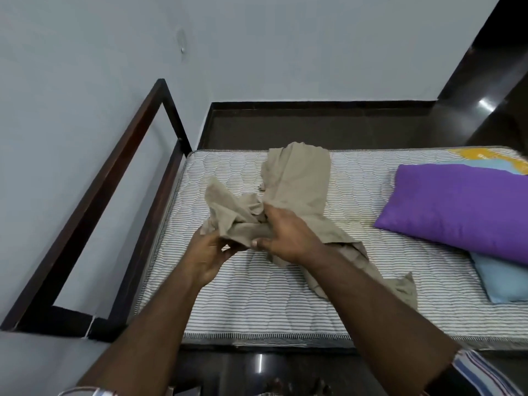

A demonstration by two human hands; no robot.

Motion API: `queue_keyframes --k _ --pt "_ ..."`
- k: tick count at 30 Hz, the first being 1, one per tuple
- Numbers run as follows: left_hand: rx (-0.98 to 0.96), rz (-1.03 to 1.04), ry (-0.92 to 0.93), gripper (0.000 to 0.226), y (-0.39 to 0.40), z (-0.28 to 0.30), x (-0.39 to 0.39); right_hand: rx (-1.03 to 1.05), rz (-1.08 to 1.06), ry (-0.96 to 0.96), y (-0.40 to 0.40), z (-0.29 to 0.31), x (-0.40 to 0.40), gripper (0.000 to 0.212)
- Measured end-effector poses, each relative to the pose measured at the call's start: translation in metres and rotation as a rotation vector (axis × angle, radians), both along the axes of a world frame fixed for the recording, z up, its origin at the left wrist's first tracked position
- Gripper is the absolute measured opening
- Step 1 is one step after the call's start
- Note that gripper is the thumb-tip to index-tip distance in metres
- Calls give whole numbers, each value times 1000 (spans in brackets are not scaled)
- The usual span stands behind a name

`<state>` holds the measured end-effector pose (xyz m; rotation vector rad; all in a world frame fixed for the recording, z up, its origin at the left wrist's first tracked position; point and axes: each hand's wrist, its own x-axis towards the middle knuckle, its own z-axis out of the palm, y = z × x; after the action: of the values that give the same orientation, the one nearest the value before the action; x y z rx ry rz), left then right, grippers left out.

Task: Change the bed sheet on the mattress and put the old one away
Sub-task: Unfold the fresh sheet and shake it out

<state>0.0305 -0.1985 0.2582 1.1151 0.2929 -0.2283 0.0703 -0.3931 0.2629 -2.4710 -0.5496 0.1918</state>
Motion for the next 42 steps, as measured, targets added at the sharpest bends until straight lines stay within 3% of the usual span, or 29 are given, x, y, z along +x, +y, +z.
queue_keyframes --k 2,5,6,8,11,15,19,21,22,25,27,31,39,42 --pt "34 38 7 33 -2 1 0 52 -28 65 4 -7 -5 71" --pt "61 100 -5 29 -7 1 0 242 -129 92 11 -13 -27 111" --pt "67 97 -17 27 -10 1 -1 274 -163 56 15 -14 -35 114" --pt "63 55 -37 26 -17 0 -3 283 -203 -35 24 -20 -39 101" --pt "108 -12 -7 25 -13 -4 -3 280 -209 -159 23 -18 -26 54" --pt "226 108 51 25 38 -4 10 388 -475 -129 -14 10 -7 38" --pt "746 442 181 36 88 -3 18 321 -513 -159 -40 31 6 27" --pt "973 463 89 54 90 1 20 284 -426 -147 -37 35 6 28" --pt "1041 376 -31 65 80 7 21 256 -384 -148 -34 36 5 27" --pt "967 -160 -353 102 14 30 17 199 -273 -169 -15 41 1 24" --pt "1017 -336 -542 100 -28 32 15 169 -198 -192 -3 47 -2 22" --pt "942 -204 -540 34 -40 42 29 222 -187 -234 -11 53 -2 24" --pt "730 -58 -728 25 -47 91 26 61 -437 -152 -59 -3 -10 38" --pt "676 -15 -725 26 -46 104 29 11 -575 -9 -76 -26 -4 37"
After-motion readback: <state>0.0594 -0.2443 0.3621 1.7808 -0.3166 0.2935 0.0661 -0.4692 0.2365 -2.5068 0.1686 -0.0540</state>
